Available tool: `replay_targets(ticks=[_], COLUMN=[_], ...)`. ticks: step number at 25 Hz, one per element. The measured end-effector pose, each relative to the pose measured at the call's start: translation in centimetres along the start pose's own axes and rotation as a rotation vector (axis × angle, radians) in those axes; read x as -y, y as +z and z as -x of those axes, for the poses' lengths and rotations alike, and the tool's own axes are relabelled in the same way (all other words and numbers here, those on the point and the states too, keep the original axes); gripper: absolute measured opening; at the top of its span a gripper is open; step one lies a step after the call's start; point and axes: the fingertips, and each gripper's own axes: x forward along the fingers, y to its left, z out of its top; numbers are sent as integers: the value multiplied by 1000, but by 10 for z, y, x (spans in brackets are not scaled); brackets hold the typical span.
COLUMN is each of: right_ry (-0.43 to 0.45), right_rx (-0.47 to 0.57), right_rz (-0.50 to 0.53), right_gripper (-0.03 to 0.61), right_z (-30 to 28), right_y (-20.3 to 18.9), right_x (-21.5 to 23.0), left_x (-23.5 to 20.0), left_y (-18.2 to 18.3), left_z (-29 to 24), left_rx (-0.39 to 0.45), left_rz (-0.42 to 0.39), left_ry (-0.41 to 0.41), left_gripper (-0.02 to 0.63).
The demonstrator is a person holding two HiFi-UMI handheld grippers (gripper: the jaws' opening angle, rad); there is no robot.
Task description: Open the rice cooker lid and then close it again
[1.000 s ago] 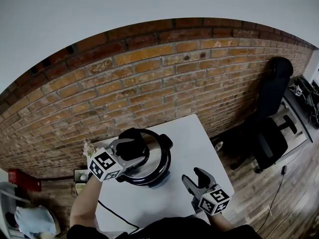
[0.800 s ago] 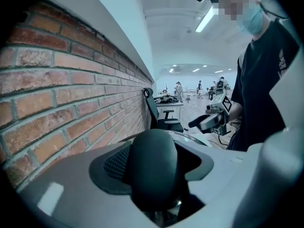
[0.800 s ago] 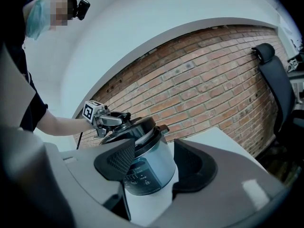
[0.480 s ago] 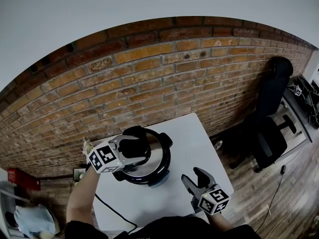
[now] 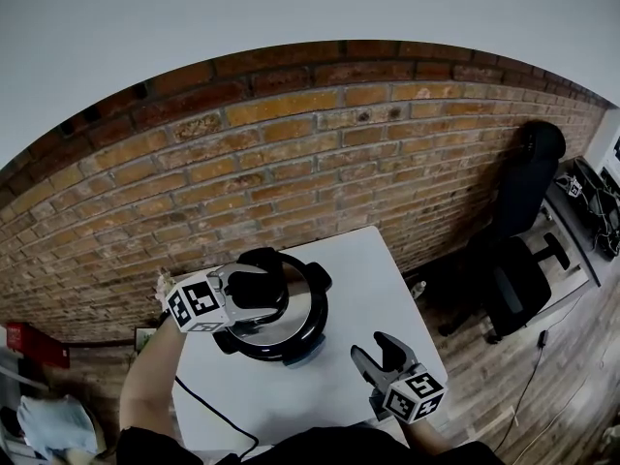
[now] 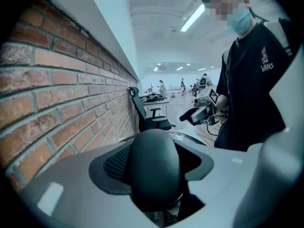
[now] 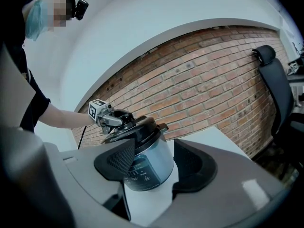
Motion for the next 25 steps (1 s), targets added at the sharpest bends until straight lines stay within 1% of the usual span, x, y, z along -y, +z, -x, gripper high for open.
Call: replay_targets(ticks=[4, 10, 13, 17, 23, 25], right_ry=[1, 7, -4, -32, -41, -41], right_rx=[-21, -13, -14, 18, 34, 37], right_rz=[11, 10, 3, -15, -26, -33], right_gripper=[247, 247, 247, 247, 247, 247], right_z=[2, 3, 9, 15, 20, 19], right_y=[0, 1, -3, -2, -6, -7], right_x=[-3, -12, -12, -11, -14, -16], left_x=[0, 0, 0, -2, -1, -2], left_y=[1, 1, 1, 2, 2, 2], left_z=[-1, -1, -1, -2, -2, -2], left_rx=[3, -7, -7, -12, 6, 1], left_rz=[1, 1, 9, 10, 18, 22], left_ry=[-4, -26, -3, 44, 76, 78], left_gripper=[281, 281, 279, 279, 281, 281])
